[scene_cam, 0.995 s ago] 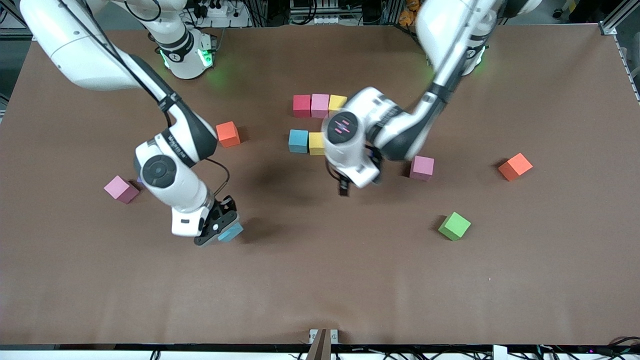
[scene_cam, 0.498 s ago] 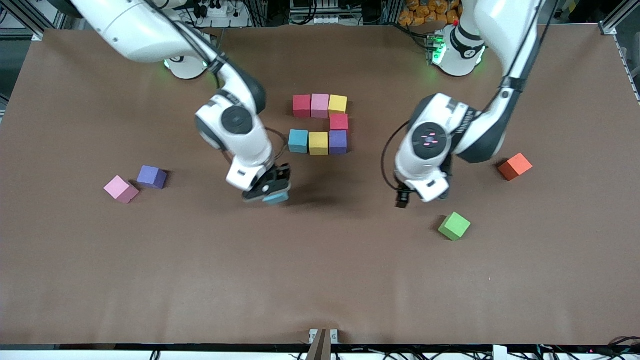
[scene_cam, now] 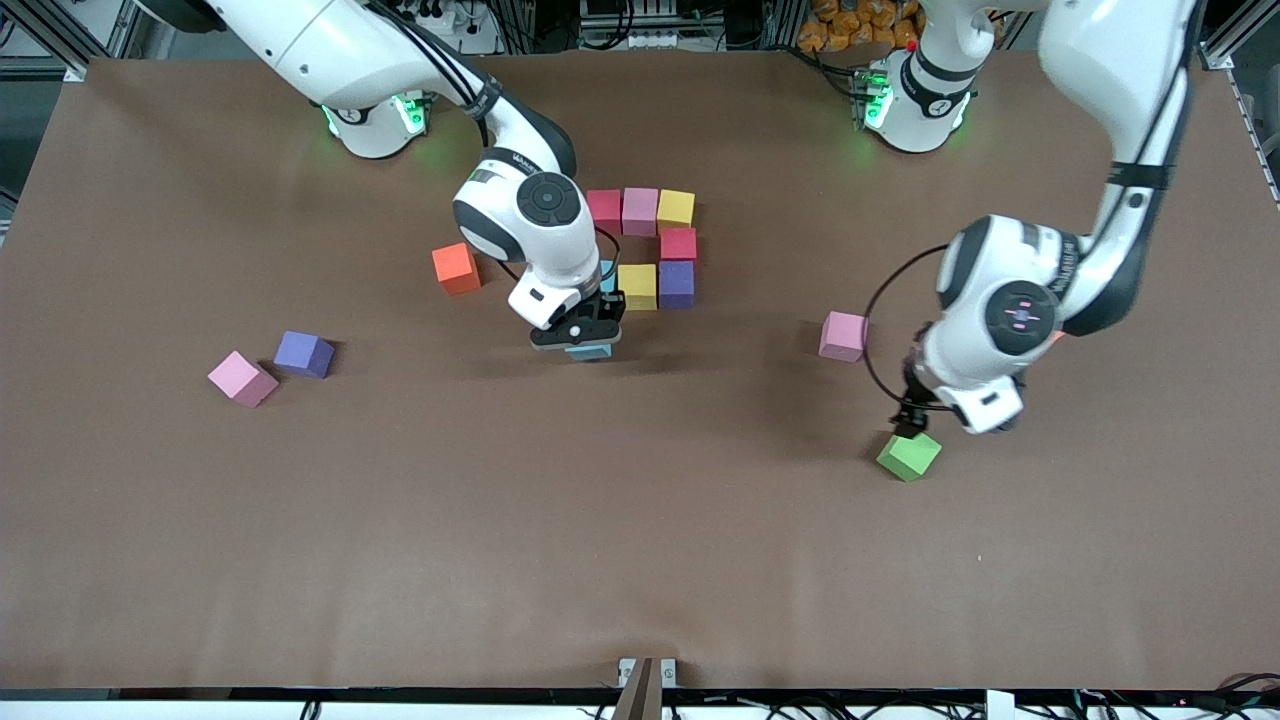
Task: Form number 2 with 11 blocks
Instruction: 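Carry the cyan cube to the shape while the left gripper reaches green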
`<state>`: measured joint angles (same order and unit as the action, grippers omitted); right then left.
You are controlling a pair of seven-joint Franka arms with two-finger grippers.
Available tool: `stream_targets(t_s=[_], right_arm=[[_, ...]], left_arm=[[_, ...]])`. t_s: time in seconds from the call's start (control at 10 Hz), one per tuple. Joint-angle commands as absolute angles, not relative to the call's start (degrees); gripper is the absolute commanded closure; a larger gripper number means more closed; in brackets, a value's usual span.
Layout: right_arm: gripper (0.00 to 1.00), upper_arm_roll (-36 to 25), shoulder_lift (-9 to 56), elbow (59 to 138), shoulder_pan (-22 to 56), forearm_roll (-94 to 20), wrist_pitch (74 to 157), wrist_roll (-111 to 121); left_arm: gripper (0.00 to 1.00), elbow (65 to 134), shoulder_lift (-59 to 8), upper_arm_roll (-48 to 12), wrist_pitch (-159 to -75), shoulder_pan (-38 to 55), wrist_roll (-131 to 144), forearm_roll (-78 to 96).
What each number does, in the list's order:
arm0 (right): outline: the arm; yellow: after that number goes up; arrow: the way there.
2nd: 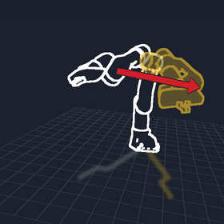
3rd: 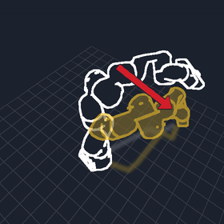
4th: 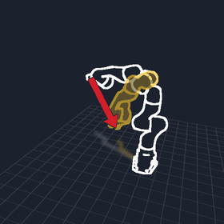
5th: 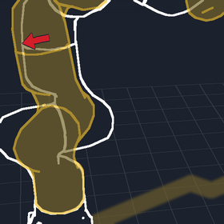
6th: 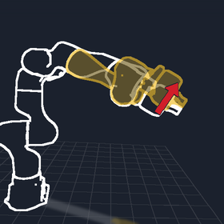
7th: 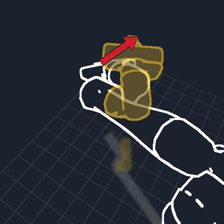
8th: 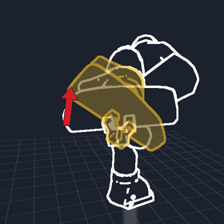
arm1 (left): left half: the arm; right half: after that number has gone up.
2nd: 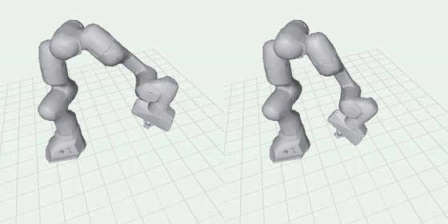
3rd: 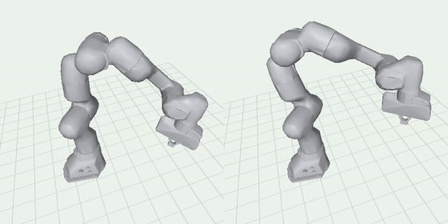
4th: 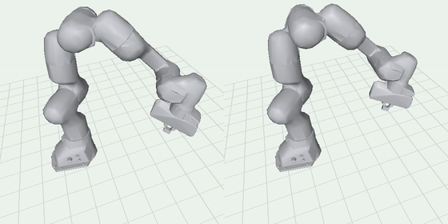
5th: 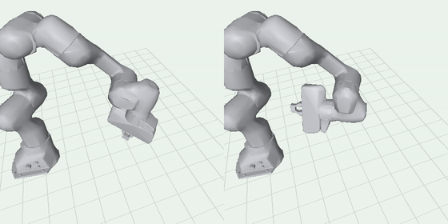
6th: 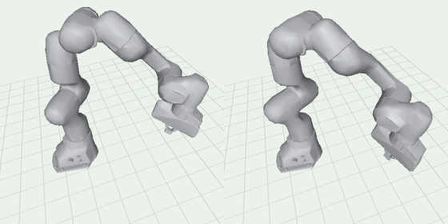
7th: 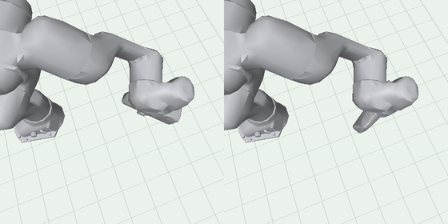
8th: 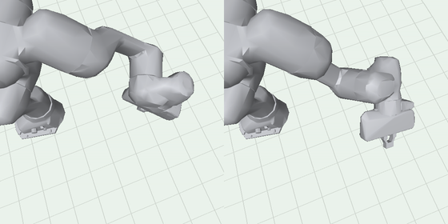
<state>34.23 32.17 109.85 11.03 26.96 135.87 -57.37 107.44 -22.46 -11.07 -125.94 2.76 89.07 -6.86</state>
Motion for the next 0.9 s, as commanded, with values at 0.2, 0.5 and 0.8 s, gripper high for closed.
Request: stream_targets(t_s=[0.2, 0.5, 0.8], right_arm=[[0.68, 32.8, 32.0, 111.7, 14.1, 26.6, 136.1, -66.2], [0.68, 32.2, 32.1, 112.1, 15.9, 26.7, 135.4, -67.4], [0.68, 31.1, 32.0, 112.1, 17.4, 26.7, 135.4, -67.6]], left_arm=[[0.00, 113.5, -23.1, -11.3, -140.0, 1.4, 78.3, -7.6], [0.00, 112.0, -24.8, -11.3, -139.8, 1.4, 72.4, -7.5], [0.00, 107.9, -29.3, -10.0, -139.7, 2.0, 72.5, -7.6]])
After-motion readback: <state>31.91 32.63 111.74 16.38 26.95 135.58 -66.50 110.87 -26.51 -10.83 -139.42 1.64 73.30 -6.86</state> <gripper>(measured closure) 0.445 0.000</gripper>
